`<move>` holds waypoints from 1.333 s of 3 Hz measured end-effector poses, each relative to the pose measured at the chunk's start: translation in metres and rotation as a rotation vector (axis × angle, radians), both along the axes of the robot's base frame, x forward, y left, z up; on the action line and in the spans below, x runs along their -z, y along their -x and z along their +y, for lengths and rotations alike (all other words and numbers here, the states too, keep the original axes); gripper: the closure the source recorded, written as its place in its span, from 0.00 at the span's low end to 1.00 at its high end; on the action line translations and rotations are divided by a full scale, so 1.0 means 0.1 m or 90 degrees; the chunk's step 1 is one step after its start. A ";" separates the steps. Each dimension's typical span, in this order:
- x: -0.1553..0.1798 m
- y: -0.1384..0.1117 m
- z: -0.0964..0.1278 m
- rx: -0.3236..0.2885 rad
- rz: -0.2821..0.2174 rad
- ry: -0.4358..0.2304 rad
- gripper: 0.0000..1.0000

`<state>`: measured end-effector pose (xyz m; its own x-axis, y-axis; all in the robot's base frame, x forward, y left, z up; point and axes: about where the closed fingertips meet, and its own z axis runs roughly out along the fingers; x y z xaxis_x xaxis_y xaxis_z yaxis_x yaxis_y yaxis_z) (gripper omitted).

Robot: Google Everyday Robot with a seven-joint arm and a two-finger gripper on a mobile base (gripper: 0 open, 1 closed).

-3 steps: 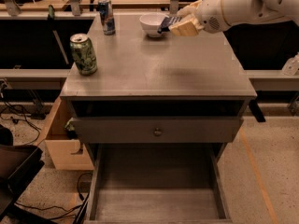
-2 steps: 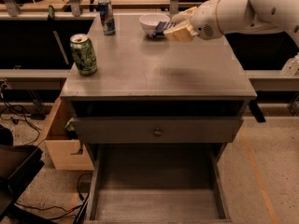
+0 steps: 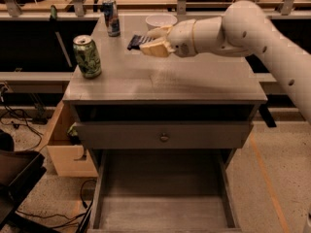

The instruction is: Move rxbar blueberry near green can

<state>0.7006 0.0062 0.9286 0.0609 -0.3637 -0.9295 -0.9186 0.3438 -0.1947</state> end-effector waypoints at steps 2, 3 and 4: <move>0.59 0.02 0.68 -0.086 0.081 -0.051 0.98; 0.58 0.02 0.69 -0.088 0.079 -0.050 0.77; 0.58 0.03 0.72 -0.090 0.080 -0.050 0.54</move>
Offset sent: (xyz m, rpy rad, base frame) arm -0.0053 0.0912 -0.0964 0.1176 0.2112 0.1808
